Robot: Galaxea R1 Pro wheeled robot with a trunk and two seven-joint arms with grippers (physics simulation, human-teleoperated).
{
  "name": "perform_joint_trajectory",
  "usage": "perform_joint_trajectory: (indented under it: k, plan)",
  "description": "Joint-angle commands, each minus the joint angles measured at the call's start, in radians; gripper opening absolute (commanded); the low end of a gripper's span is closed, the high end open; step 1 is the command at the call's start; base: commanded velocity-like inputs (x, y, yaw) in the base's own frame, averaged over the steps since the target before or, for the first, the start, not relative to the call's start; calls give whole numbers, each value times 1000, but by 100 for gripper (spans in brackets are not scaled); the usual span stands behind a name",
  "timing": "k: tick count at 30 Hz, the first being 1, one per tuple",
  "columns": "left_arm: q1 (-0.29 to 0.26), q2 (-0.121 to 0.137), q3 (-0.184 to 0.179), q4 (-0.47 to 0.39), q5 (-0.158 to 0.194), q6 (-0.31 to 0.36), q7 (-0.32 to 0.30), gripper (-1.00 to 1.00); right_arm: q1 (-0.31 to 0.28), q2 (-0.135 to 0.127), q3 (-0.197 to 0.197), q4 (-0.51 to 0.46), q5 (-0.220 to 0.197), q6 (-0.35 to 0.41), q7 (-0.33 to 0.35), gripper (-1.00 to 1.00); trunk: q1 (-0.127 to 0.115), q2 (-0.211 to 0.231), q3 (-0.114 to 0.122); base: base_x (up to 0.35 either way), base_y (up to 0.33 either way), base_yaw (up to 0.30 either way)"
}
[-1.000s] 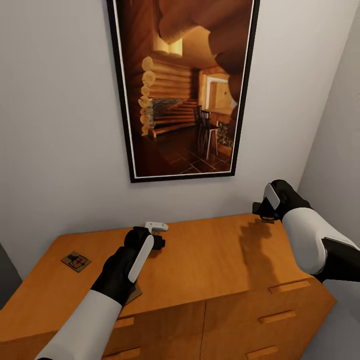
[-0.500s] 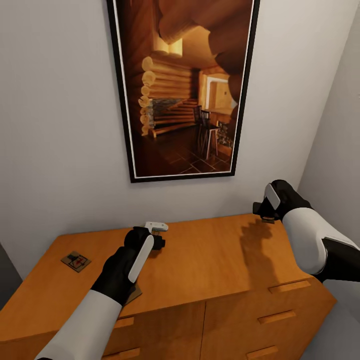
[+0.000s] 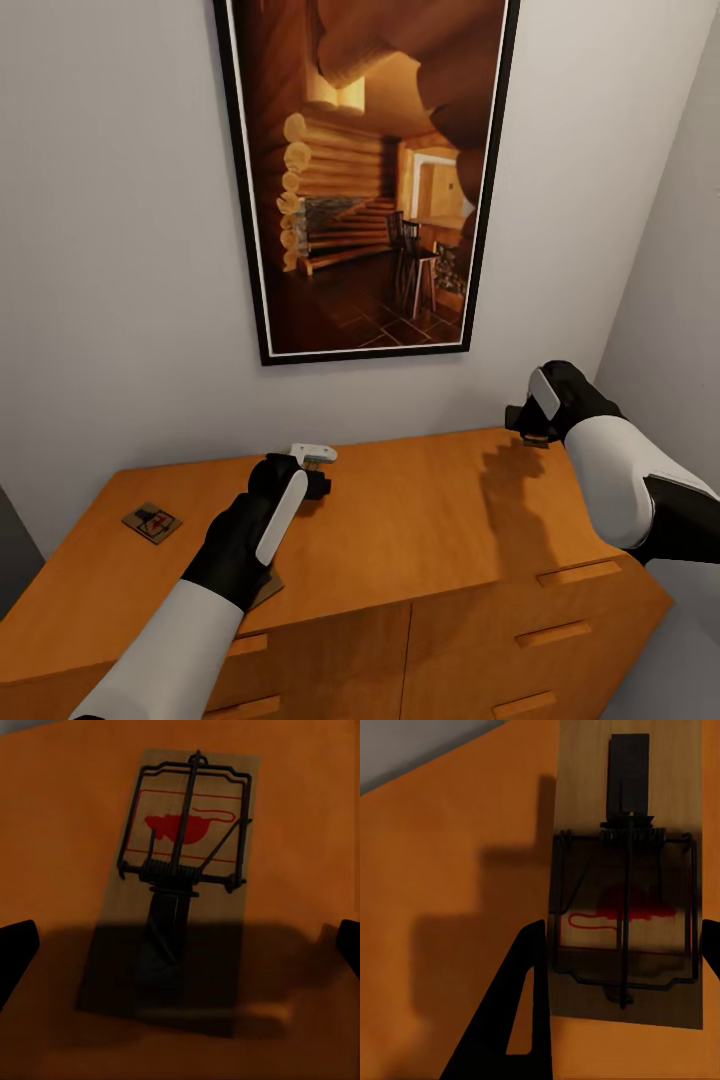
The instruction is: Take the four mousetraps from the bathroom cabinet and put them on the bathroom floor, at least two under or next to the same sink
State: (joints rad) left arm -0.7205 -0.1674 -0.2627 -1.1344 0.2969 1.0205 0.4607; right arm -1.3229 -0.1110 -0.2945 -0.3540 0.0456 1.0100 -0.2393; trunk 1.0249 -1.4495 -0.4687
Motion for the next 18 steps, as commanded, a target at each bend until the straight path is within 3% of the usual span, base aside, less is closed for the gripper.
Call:
perform_joint_trajectory:
  k: [1, 6, 7, 18]
  plan:
    - [0, 0, -1, 60, 21, 1, 9, 100, -1, 0, -8, 1, 4, 2, -1, -100, 0, -1, -1, 0, 0, 0]
    - [0, 0, 0, 64, 21, 0, 9, 100, -1, -1, -8, 10, 5, -4, -1, -100, 0, -1, -1, 0, 0, 0]
    - [0, 0, 0, 64, 21, 0, 9, -100, -1, -1, -8, 11, 5, -5, -1, -100, 0, -1, -1, 0, 0, 0]
    - [0, 0, 0, 65, 21, 0, 7, -100, -1, -2, -8, 13, 5, -8, -1, -100, 0, -1, -1, 0, 0, 0]
